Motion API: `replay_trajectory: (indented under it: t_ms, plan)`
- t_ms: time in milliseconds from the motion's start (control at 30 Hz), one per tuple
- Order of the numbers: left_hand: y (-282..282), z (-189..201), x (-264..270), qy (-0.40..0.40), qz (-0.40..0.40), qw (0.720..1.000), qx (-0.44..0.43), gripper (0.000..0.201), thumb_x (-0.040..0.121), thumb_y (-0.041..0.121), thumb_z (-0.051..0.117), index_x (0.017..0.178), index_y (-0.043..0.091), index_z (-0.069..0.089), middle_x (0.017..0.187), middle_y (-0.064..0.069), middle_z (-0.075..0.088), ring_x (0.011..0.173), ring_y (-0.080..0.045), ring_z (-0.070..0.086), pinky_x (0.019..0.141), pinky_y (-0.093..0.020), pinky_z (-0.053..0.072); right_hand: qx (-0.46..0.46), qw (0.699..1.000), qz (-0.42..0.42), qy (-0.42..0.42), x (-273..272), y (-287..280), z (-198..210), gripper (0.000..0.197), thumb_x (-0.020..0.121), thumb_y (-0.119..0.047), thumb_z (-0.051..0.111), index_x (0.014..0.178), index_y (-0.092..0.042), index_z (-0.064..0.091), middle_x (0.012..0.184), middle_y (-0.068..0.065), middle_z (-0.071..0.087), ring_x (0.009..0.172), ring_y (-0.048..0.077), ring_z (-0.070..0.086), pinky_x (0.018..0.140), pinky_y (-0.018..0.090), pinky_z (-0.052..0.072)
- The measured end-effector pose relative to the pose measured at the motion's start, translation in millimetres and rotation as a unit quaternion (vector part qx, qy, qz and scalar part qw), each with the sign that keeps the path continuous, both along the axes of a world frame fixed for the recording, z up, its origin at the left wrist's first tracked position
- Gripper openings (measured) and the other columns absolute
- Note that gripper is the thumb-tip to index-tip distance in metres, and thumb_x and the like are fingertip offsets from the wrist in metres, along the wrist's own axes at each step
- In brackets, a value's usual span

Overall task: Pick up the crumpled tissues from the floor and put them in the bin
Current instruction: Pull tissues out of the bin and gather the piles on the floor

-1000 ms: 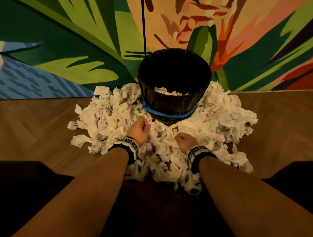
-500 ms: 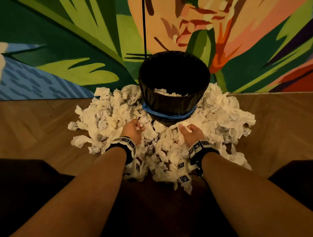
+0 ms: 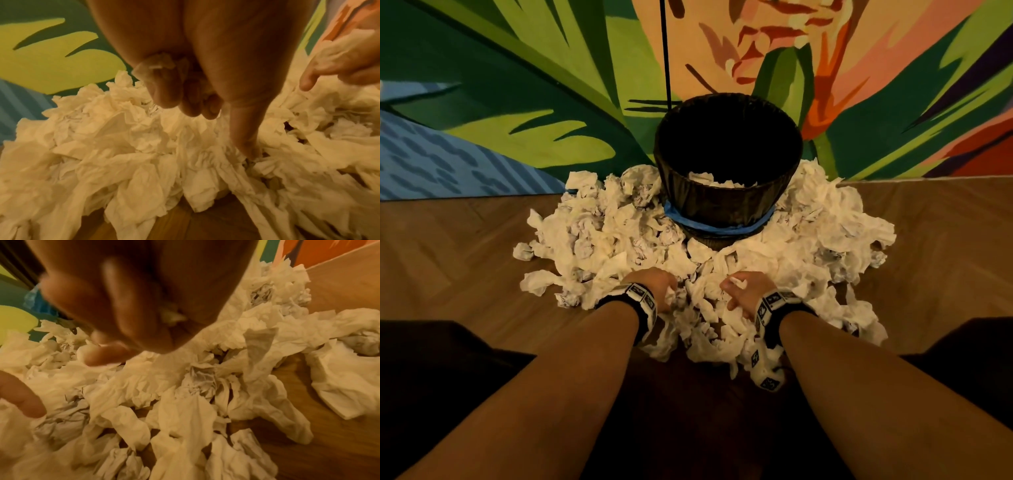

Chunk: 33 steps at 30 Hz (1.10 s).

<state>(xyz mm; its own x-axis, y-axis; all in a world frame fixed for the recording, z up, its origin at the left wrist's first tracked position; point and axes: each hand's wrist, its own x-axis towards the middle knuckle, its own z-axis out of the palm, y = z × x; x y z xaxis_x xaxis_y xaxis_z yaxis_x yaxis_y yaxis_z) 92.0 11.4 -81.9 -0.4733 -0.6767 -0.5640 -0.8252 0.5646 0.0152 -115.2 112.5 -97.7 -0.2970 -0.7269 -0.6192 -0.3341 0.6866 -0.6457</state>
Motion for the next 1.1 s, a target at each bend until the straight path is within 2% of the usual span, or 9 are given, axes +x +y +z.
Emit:
replay_trajectory:
  t_ms: [100,200,333,467,567,667,733,967,1100]
  plan:
    - [-3,0,0,0.011,0.006,1.0,-0.005,0.036,0.088,0.036,0.067,0.123,0.036,0.06,0.132,0.0,0.056,0.114,-0.024,0.058,0.086,-0.032,0.047,0.007,0.996,0.058,0.072,-4,-4,4,0.059,0.082,-0.068,0.056,0.116,-0.021,0.067,0.092,-0.002,0.074,0.076,0.013,0.068,0.069,0.028,0.054]
    - [-4,0,3,0.068,0.039,0.997,0.006,0.04,0.091,0.041,0.061,0.128,0.028,0.058,0.136,-0.004,0.052,0.121,-0.025,0.052,0.094,-0.033,0.045,0.022,0.977,0.157,0.144,-2,-3,11,0.059,0.083,-0.067,0.056,0.122,-0.024,0.066,0.136,-0.002,0.055,0.124,0.023,0.052,0.104,0.033,0.041]
    - [-3,5,5,0.154,0.085,0.984,0.001,0.053,0.096,0.039,0.049,0.14,0.009,0.045,0.137,-0.014,0.051,0.125,-0.03,0.047,0.103,-0.035,0.04,0.052,0.903,0.377,0.197,12,13,15,0.05,0.073,-0.064,0.068,0.112,-0.032,0.065,0.12,-0.006,0.06,0.114,0.021,0.055,0.093,0.033,0.047]
    - [1,10,3,0.199,0.12,0.973,0.007,0.051,0.095,0.035,0.05,0.138,0.007,0.045,0.111,-0.015,0.066,0.105,-0.031,0.06,0.085,-0.032,0.048,0.114,0.813,0.514,0.25,25,30,3,0.083,0.067,-0.062,0.077,0.138,-0.03,0.047,0.139,0.003,0.051,0.125,0.028,0.05,0.099,0.038,0.045]
    - [0,12,4,0.219,0.13,0.967,0.018,0.041,0.094,0.025,0.055,0.132,0.013,0.046,0.106,-0.015,0.065,0.1,-0.033,0.061,0.079,-0.03,0.046,0.129,0.797,0.528,0.264,25,31,-1,0.072,0.074,-0.046,0.079,0.138,-0.029,0.049,0.14,0.006,0.051,0.125,0.03,0.05,0.102,0.039,0.045]
    - [-3,13,5,0.24,0.131,0.962,0.019,0.03,0.093,0.015,0.054,0.123,0.017,0.053,0.11,-0.015,0.064,0.101,-0.033,0.06,0.083,-0.032,0.047,0.099,0.824,0.49,0.269,20,30,-2,0.039,0.089,-0.041,0.066,0.127,-0.033,0.06,0.138,0.003,0.055,0.123,0.027,0.052,0.1,0.036,0.045]
    - [-3,13,6,0.251,0.133,0.959,0.022,0.029,0.093,0.015,0.053,0.122,0.015,0.057,0.115,-0.014,0.064,0.105,-0.032,0.06,0.089,-0.032,0.048,0.076,0.878,0.411,0.233,15,29,-3,0.03,0.091,-0.045,0.063,0.118,-0.032,0.068,0.134,-0.002,0.059,0.121,0.021,0.053,0.102,0.032,0.044]
    - [-11,27,3,0.335,0.181,0.925,0.006,0.038,0.066,0.034,0.086,0.083,0.022,0.056,0.099,-0.001,0.058,0.092,-0.019,0.053,0.076,-0.025,0.038,-0.001,0.987,0.084,0.139,5,3,25,0.052,0.094,-0.049,0.052,0.134,-0.018,0.056,0.141,0.005,0.053,0.127,0.025,0.05,0.106,0.03,0.035]
    - [-26,51,-4,0.436,0.256,0.86,-0.071,0.018,0.082,-0.003,0.058,0.077,0.014,0.058,0.091,-0.011,0.064,0.091,-0.026,0.059,0.077,-0.031,0.047,-0.09,0.989,0.085,0.082,12,-27,64,0.025,0.081,-0.039,0.071,0.087,-0.015,0.073,0.092,0.007,0.073,0.087,0.023,0.067,0.083,0.038,0.055]
